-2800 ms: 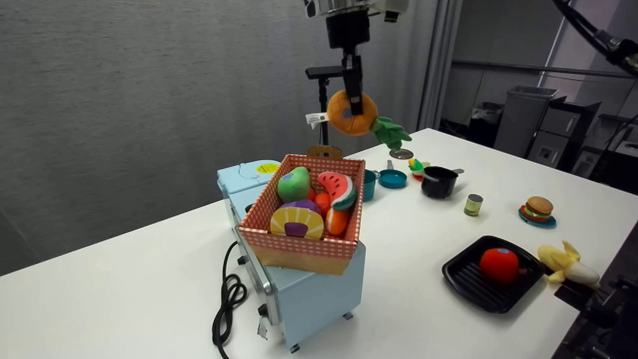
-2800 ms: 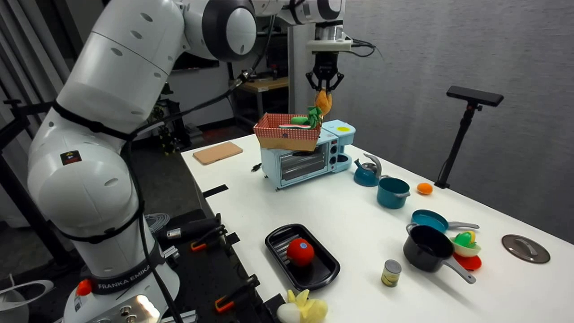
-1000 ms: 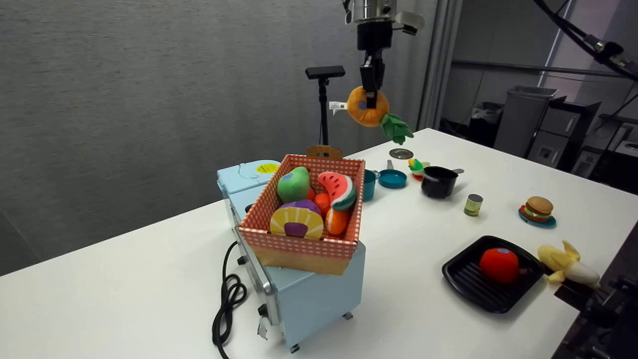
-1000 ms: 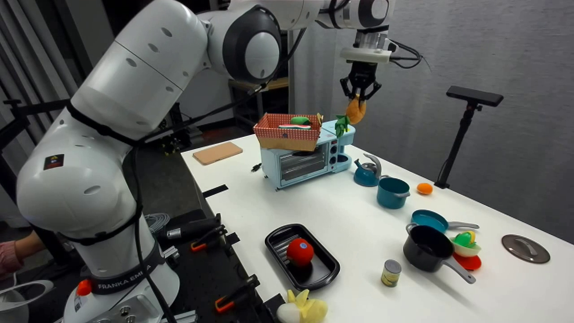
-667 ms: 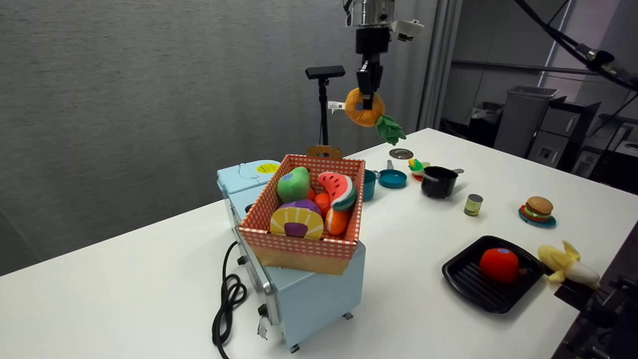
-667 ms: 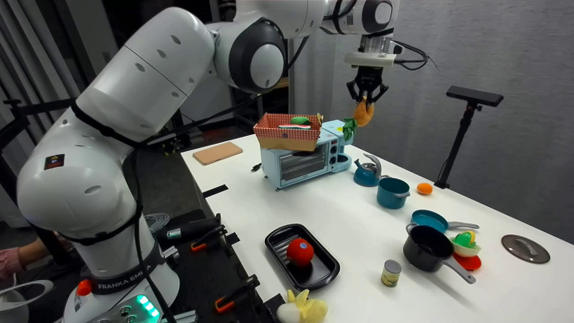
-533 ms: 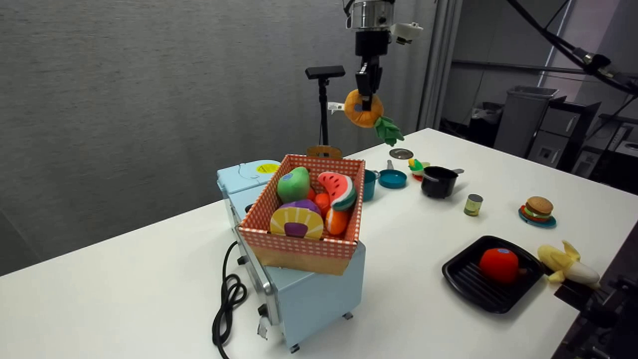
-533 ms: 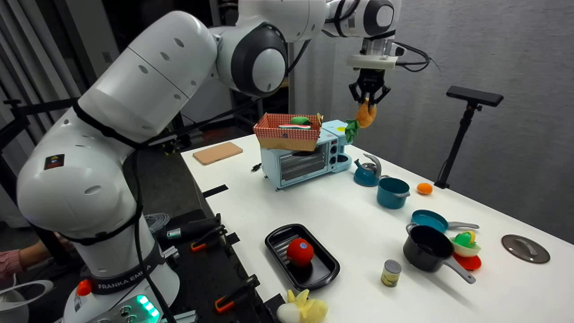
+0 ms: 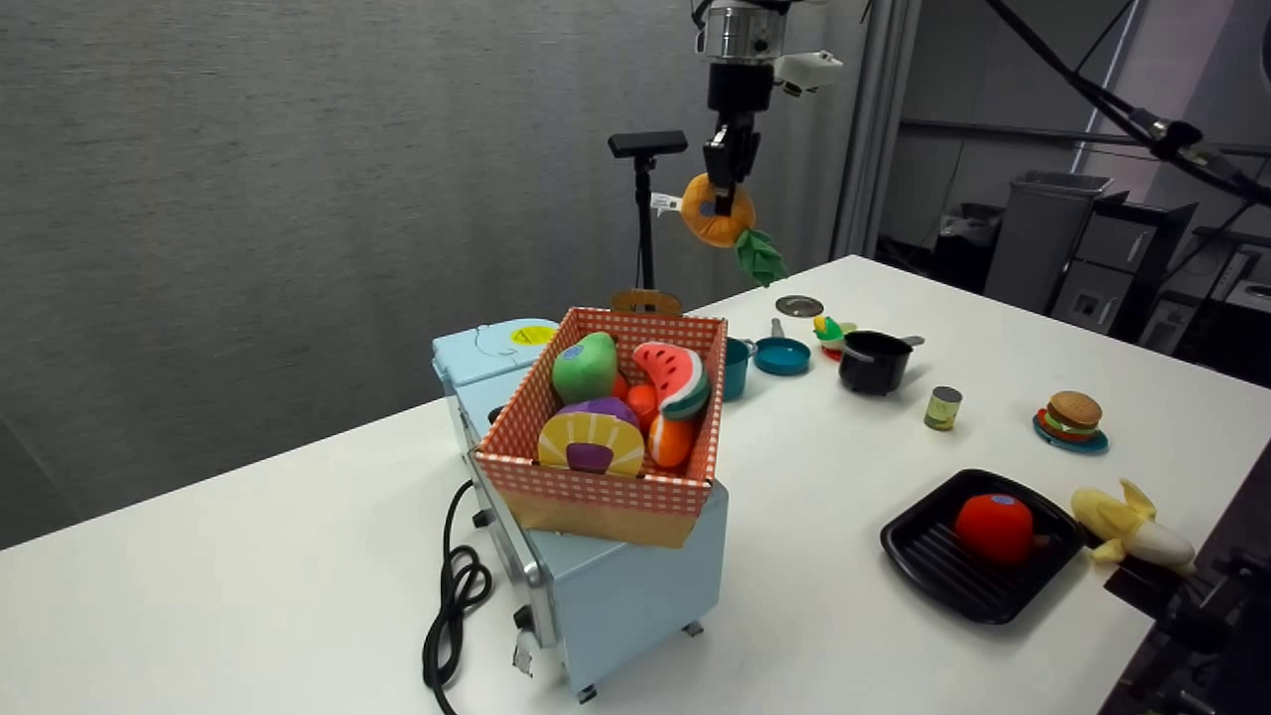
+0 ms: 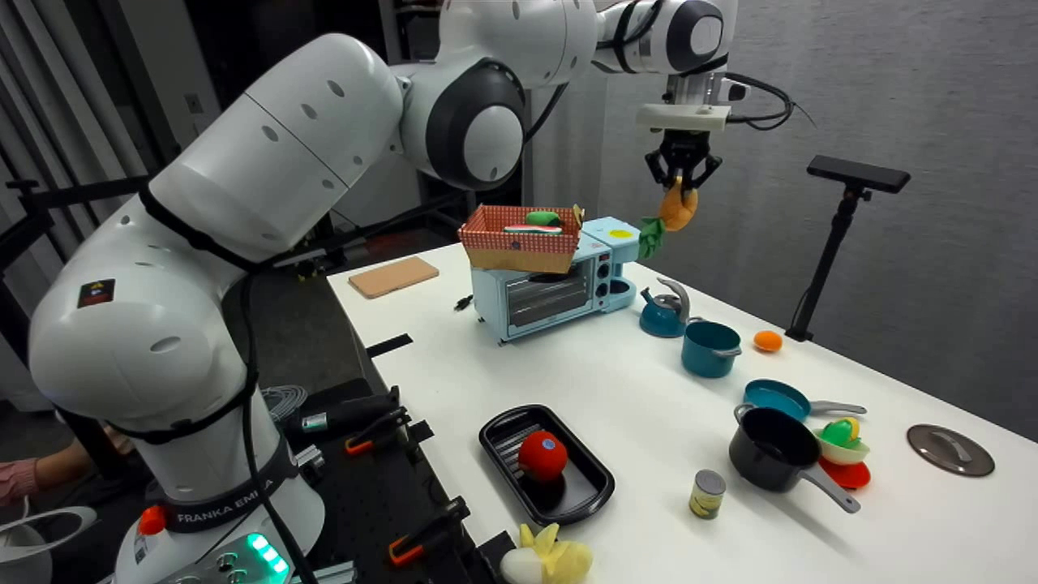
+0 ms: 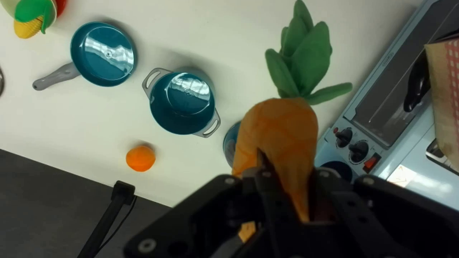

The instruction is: Remove the pineapple plushie from the box and put it on the table

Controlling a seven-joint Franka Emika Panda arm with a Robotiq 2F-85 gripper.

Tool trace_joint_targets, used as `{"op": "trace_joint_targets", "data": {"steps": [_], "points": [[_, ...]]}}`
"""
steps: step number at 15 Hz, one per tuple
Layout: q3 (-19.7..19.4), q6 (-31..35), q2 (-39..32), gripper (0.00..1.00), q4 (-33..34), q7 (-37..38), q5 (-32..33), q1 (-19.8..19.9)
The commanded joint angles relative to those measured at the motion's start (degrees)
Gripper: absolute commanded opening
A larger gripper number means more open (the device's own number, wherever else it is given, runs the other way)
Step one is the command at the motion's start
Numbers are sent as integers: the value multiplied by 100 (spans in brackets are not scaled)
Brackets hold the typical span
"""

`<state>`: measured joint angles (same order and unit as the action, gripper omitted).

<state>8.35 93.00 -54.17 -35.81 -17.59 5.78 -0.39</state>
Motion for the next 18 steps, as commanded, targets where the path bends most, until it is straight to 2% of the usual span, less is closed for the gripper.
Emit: {"op": "trace_joint_targets", "data": {"steps": [1, 10, 17, 18], "points": [[36, 173, -210, 4, 414, 277, -160, 81], [83, 558, -249, 4, 444, 573, -368, 206], [189, 755, -229, 4, 390, 516, -610, 263], [230, 740, -226, 10, 384, 504, -663, 283]]}}
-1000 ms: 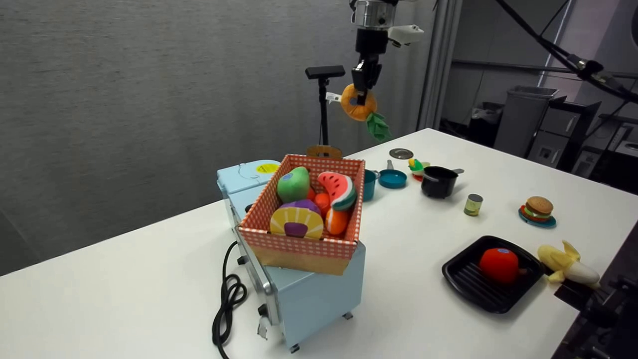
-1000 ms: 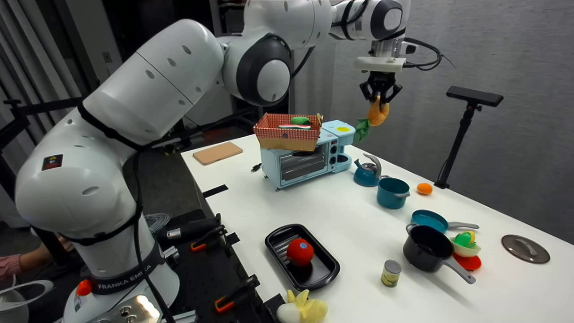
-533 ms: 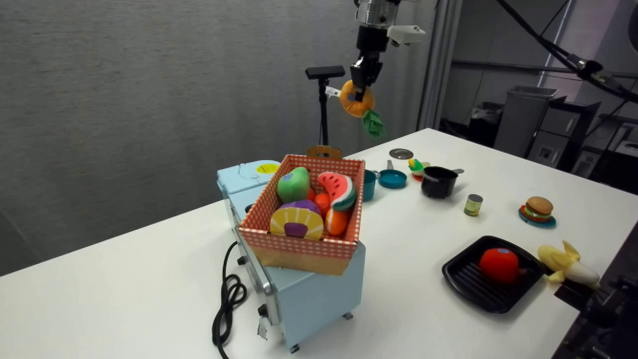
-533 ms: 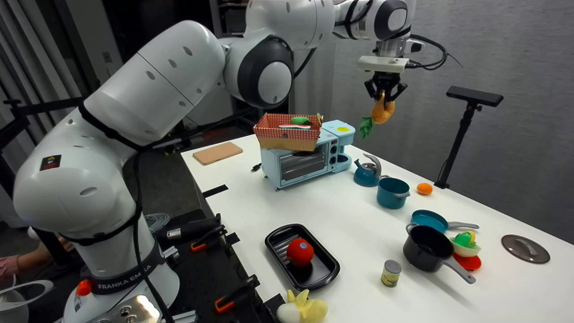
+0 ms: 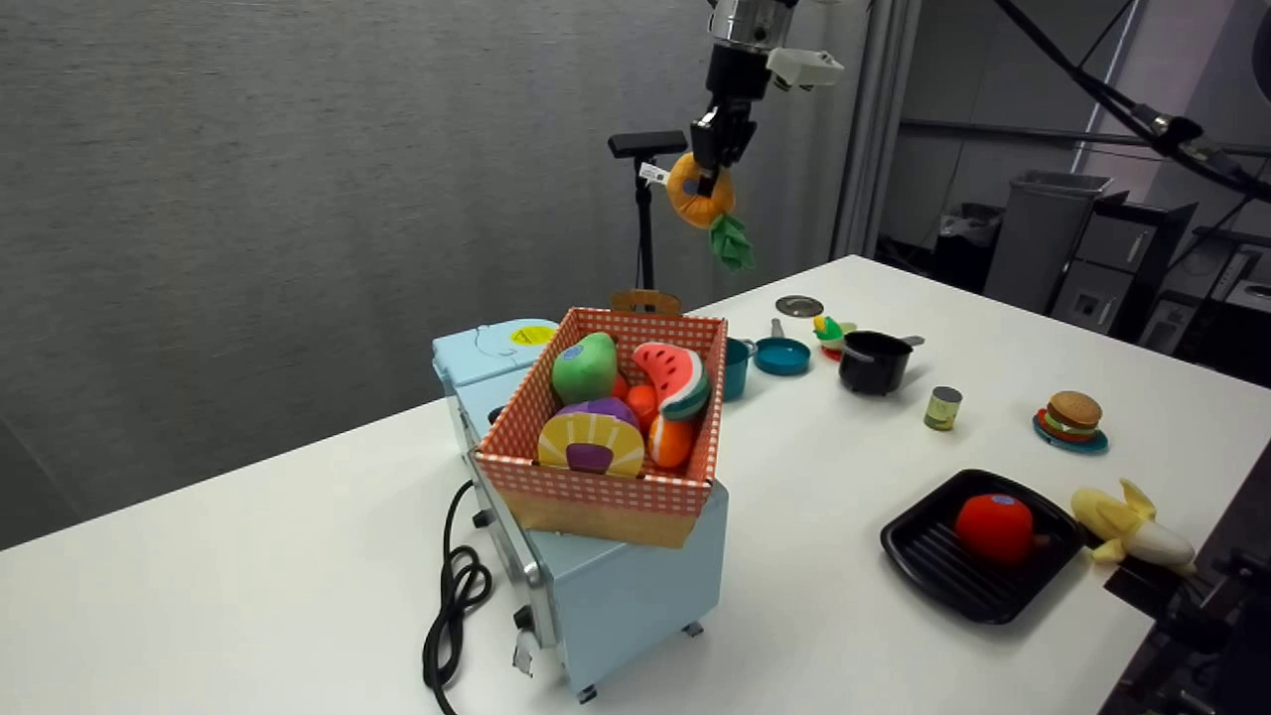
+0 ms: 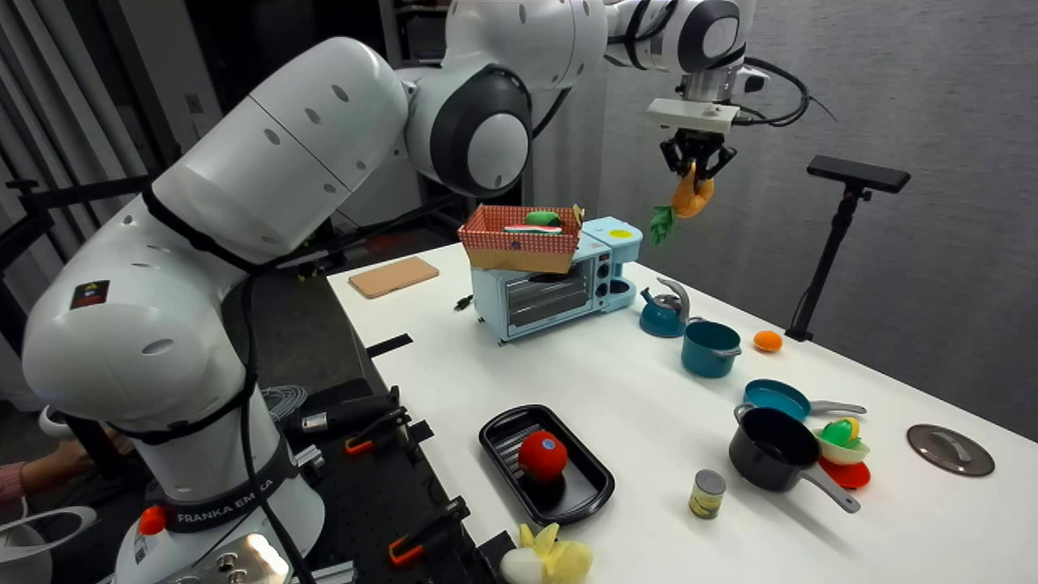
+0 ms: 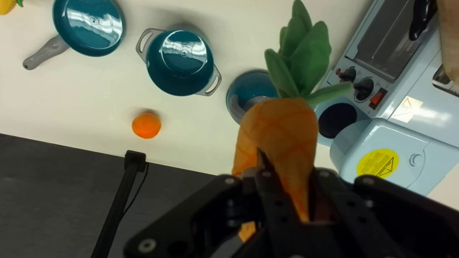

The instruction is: Remove the pineapple plushie from the box and put it on the table

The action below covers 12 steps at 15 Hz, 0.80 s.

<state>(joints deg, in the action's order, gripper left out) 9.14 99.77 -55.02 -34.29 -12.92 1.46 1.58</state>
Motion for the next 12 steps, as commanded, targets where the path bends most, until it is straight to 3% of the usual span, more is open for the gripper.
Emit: {"op": "trace_joint_targets", "data": {"steps": [1, 3, 9, 12], "points": [[181, 25, -135, 42, 224, 12, -272, 101], [203, 13, -129, 50, 215, 18, -327, 101], [238, 31, -128, 97, 184, 13, -302, 4], [279, 25, -129, 100, 175, 14, -279, -36]]}}
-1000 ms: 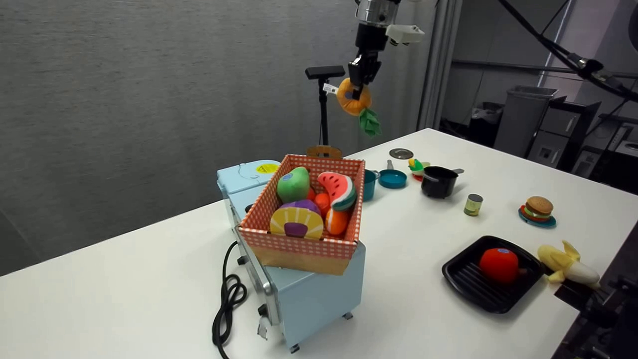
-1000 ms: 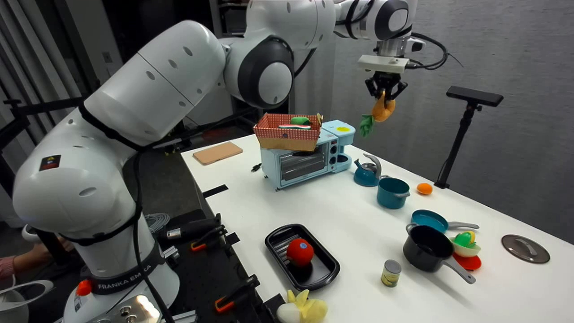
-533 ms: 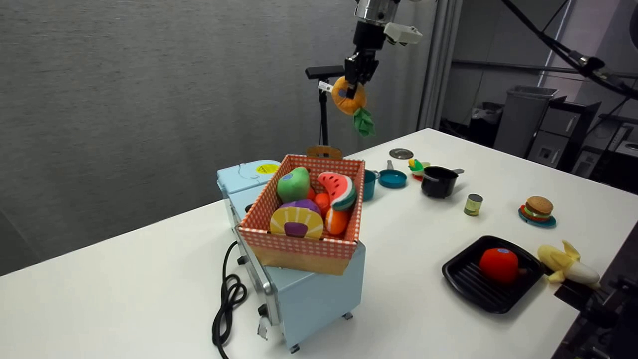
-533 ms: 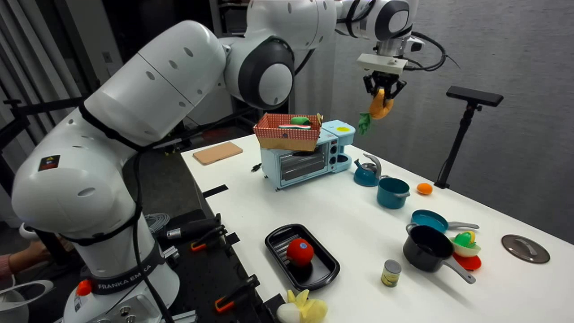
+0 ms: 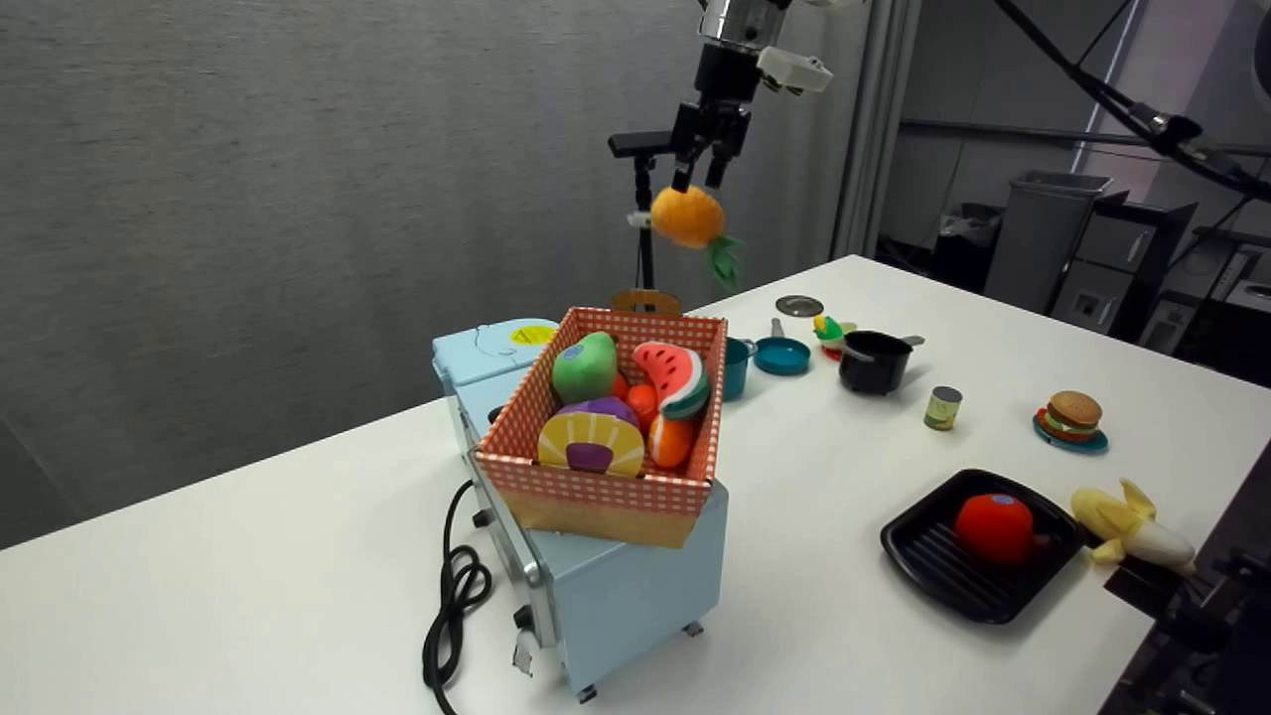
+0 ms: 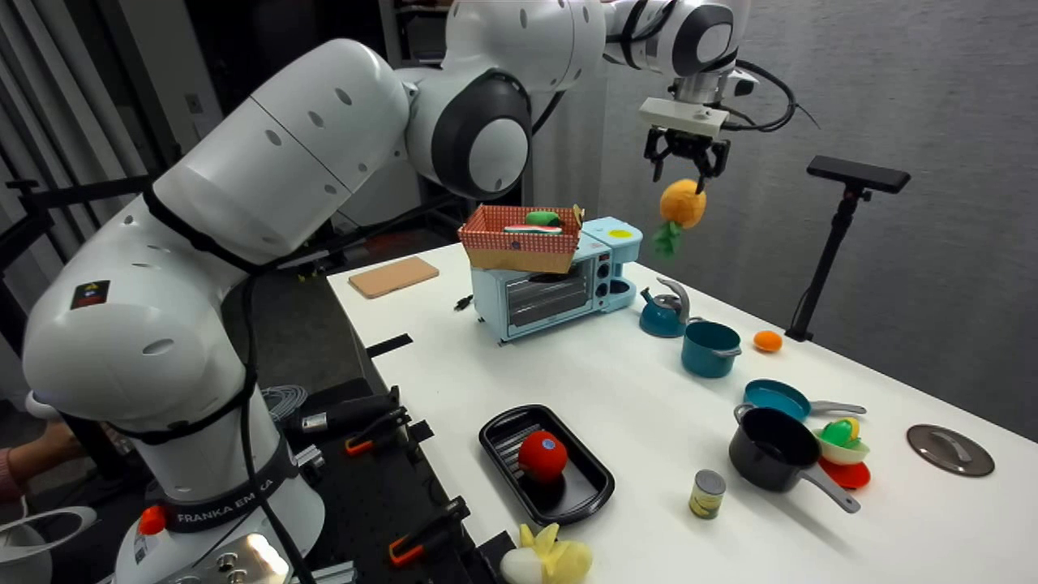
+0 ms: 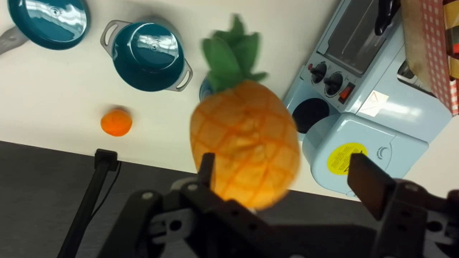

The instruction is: Remove the pineapple plushie from the box and put it on the table

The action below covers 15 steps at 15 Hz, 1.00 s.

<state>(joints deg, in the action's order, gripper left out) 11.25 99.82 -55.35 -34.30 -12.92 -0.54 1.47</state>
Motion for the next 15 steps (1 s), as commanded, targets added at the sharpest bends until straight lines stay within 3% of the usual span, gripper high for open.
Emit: {"op": "trace_joint_targets", "data": {"steps": [1, 7, 12, 13, 15], "points": [[85, 13, -95, 100, 172, 10, -79, -29], [185, -28, -9, 100, 85, -23, -91, -60], [687, -364, 237, 100, -169, -272, -442, 17], [530, -128, 49, 100, -18, -123, -236, -54], [646, -231, 93, 100, -28, -153, -267, -56]]}}
